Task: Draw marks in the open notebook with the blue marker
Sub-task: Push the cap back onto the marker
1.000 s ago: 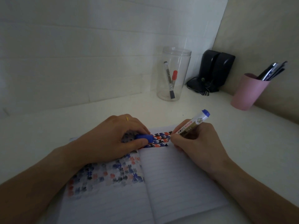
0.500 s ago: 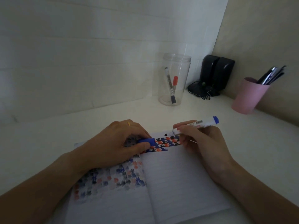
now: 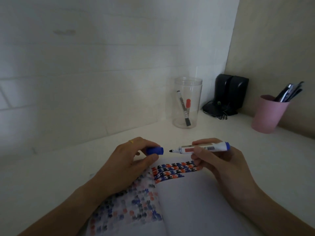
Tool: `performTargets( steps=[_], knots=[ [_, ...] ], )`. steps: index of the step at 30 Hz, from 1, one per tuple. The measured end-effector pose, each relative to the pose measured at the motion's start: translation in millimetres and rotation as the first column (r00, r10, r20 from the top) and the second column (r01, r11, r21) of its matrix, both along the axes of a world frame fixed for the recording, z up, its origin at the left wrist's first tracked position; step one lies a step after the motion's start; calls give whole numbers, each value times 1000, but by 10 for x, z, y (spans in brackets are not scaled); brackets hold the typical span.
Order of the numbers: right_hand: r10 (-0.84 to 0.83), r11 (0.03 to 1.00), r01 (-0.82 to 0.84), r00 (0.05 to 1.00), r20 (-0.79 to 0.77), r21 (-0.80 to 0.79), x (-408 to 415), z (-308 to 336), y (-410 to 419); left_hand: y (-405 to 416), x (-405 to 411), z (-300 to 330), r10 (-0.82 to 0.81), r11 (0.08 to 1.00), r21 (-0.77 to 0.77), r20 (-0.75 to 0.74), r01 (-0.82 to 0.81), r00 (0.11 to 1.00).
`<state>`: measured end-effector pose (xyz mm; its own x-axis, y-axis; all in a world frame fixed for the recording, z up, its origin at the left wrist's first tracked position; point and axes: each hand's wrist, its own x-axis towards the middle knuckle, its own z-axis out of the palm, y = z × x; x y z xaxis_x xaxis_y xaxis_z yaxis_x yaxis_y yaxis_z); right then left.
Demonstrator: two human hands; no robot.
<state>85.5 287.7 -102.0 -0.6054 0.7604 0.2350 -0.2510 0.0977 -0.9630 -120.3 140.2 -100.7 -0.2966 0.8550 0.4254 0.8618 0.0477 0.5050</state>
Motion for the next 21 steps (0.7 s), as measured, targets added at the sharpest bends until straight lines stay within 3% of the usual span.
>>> performTargets(
  steps=[11, 21],
  knots=[
    [60, 998, -60, 998, 11, 21, -27, 9, -27, -2, -11, 2, -29, 999, 14, -56, 30, 998],
    [64, 984, -89, 985, 162, 154, -16, 0, -49, -56, 58, 62, -73, 994, 75, -80, 79, 994]
  ],
)
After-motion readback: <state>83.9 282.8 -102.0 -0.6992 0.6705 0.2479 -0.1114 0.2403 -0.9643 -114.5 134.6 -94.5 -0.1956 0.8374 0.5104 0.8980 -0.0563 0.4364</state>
